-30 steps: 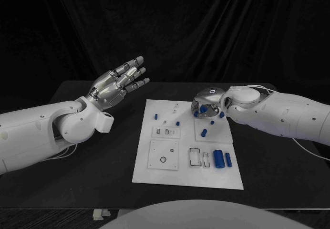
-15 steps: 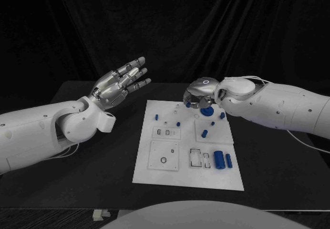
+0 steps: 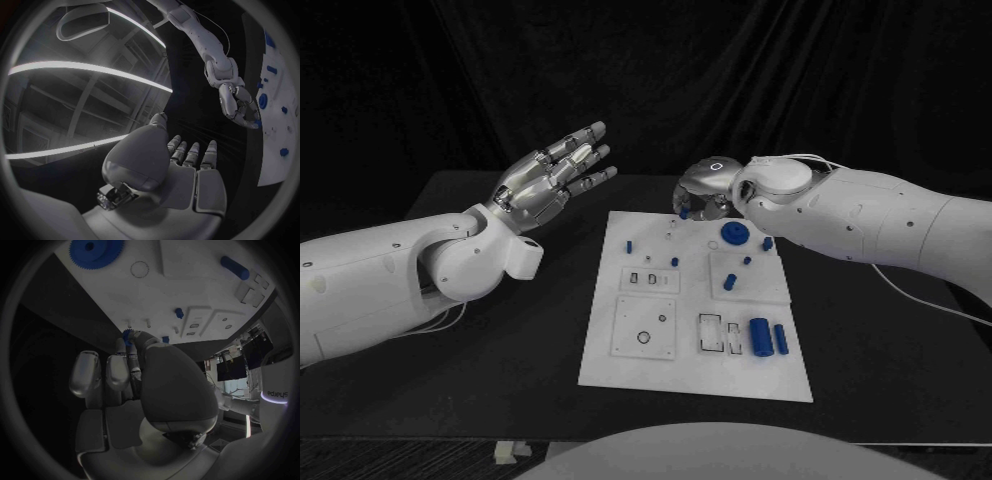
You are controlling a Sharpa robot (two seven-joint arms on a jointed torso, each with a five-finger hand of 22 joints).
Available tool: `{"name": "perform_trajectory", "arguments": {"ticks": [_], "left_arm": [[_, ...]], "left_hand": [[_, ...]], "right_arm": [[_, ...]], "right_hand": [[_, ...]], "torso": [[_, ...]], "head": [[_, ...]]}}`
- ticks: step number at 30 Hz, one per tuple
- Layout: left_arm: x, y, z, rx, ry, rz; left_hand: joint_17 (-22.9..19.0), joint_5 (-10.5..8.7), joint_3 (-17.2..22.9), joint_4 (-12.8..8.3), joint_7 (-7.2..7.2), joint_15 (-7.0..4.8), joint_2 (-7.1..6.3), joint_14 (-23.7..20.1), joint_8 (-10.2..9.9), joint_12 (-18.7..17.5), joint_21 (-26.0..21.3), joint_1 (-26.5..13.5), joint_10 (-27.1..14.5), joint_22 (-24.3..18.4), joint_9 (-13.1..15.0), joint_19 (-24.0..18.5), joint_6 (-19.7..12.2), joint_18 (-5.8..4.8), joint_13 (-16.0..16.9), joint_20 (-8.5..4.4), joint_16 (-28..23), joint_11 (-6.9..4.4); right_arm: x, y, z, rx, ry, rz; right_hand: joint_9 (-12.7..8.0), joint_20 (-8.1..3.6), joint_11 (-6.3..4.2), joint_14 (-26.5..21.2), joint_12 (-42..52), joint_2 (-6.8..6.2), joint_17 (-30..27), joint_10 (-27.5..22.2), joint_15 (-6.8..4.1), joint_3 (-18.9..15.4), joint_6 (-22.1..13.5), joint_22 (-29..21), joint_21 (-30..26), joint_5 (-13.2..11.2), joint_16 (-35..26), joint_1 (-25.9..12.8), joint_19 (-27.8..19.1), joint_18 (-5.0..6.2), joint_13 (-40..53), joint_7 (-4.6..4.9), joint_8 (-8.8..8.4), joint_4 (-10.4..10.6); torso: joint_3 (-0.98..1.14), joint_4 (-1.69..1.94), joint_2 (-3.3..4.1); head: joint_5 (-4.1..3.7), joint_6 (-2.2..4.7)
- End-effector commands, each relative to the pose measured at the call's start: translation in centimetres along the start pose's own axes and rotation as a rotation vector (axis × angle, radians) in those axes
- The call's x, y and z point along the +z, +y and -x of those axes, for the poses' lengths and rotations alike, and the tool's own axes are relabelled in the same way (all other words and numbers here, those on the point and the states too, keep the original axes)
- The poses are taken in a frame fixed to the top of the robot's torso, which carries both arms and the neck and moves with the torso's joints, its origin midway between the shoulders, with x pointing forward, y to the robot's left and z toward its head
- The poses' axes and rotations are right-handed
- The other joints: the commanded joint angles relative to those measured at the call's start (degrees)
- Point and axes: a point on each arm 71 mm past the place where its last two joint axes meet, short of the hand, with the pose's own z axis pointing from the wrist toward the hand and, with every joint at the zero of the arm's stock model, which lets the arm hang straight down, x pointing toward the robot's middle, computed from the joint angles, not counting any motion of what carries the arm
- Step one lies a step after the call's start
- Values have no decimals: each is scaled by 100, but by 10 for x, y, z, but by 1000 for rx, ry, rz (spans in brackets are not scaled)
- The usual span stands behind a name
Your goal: Assemble the parts on the task board
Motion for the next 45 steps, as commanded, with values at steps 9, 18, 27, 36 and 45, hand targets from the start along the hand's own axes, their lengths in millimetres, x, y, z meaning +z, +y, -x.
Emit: {"name": "perform_trajectory", "arguments": {"ticks": [9, 18, 27, 36, 45], "left_arm": [[1, -1, -2, -9, 10, -8], [1, 0, -1, -10, 12, -6], [2, 0, -1, -12, 15, -3], [3, 1, -2, -13, 18, -1], [3, 1, -1, -14, 20, 0]], "left_hand": [[-9, 36, 42, -4, 37, -11, 1, -12, 15, -1, -10, 66, -3, -10, 7, -35, -13, 96, 4, -2, -21, 53], [-9, 42, 50, -7, 41, -18, 4, -12, 17, 0, -8, 71, -1, -9, 9, -34, -2, 97, 5, -9, -21, 56], [-9, 45, 52, -8, 44, -19, 5, -12, 19, 0, -8, 73, 0, -8, 10, -33, 7, 97, 5, -10, -21, 57], [-9, 60, 66, -18, 66, -25, 9, -12, 28, -1, -8, 83, -3, -8, 16, -34, 43, 99, 4, -15, -21, 64], [-9, 71, 77, -28, 84, -29, 10, -12, 38, 1, -8, 91, 2, -9, 22, -34, 87, 100, 6, -17, -21, 78]], "right_arm": [[8, -2, -4, -11, 10, -29], [12, 2, -9, -6, 26, -25], [16, 5, -11, -4, 31, -27], [19, 5, -14, -4, 38, -48], [19, 5, -19, 1, 58, -62]], "right_hand": [[5, 7, 17, 16, -50, 8, 1, 40, 1, 12, -9, 28, 35, -50, 5, -51, 52, -101, -1, 21, -26, -38], [7, 13, 23, 10, -88, 10, 2, 40, 9, 20, -22, 41, 37, -94, 1, -70, 49, -103, -5, 24, -42, -43], [7, 15, 25, 9, -100, 14, 5, 40, 11, 24, -30, 43, 37, -102, 2, -77, 48, -103, -7, 27, -50, -43], [10, 21, 33, -6, -148, 21, -17, 12, 17, 43, -39, 27, 18, -105, -12, -79, 27, -98, -14, 31, -65, -58], [14, 40, 74, -54, -256, 17, -77, -79, 42, 82, -61, -14, -31, -71, -47, -80, -31, -84, -19, 26, -105, -112]], "torso": [[17, 28, 42], [13, 45, 86], [10, 74, 129], [13, 95, 151], [12, 90, 150]], "head": [[-5, 5], [-35, 40], [-55, 69], [-70, 81], [-65, 47]]}}
